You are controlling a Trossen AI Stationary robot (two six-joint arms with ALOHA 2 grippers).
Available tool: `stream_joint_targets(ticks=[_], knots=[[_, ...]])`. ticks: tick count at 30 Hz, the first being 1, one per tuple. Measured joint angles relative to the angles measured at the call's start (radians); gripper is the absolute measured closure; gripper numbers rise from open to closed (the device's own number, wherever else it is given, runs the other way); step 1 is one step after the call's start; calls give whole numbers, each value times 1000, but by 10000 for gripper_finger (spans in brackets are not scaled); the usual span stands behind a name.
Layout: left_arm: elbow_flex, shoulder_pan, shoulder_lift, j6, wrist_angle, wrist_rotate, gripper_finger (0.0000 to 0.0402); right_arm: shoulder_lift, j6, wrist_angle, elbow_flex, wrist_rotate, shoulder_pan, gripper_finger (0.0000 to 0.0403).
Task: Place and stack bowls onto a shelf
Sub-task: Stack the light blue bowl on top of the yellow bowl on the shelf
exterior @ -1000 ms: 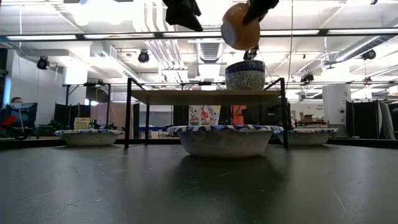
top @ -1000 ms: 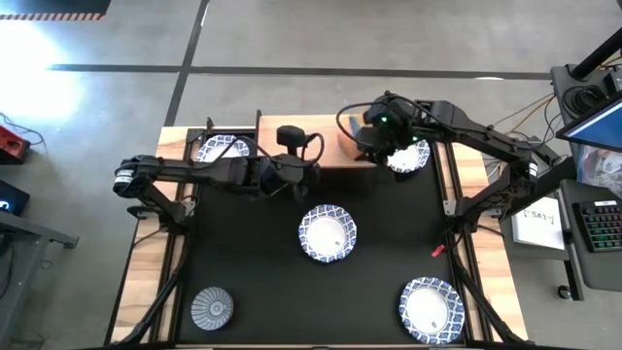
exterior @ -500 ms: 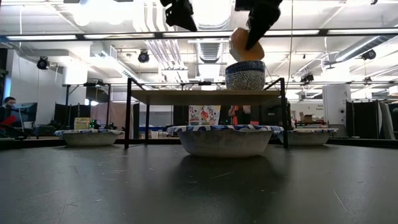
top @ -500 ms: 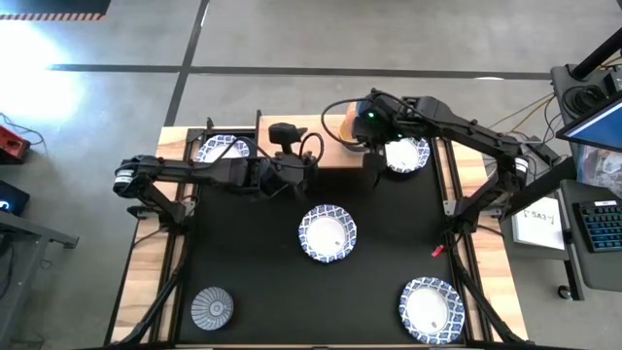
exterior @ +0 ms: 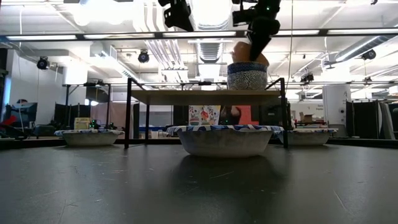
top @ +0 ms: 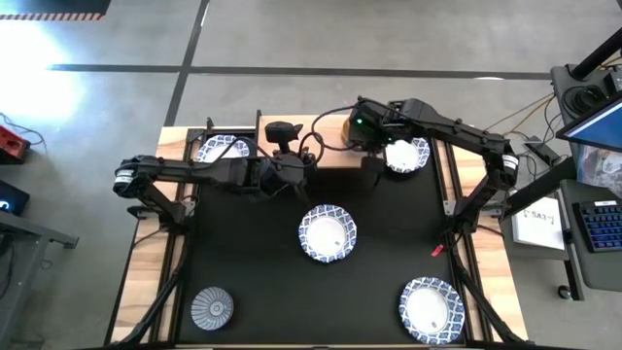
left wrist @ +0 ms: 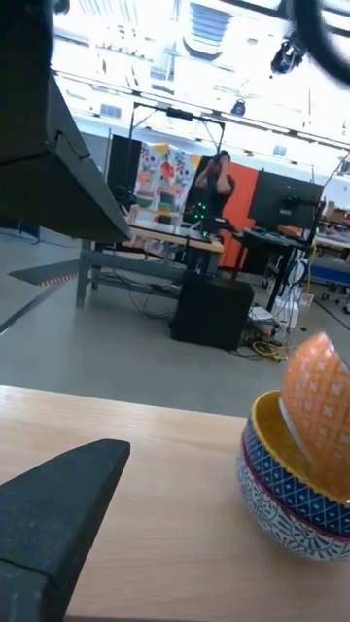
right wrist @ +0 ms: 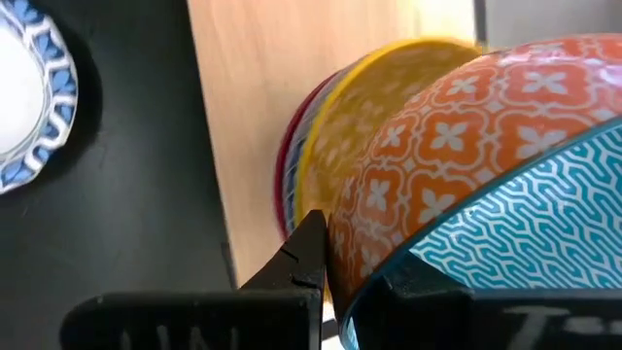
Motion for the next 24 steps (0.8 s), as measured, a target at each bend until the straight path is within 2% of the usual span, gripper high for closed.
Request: stream_joint_targets(ticks=[24], knots=[[0, 0, 0, -3, 0, 1, 72, -2, 70, -17, 0, 1, 0, 388]])
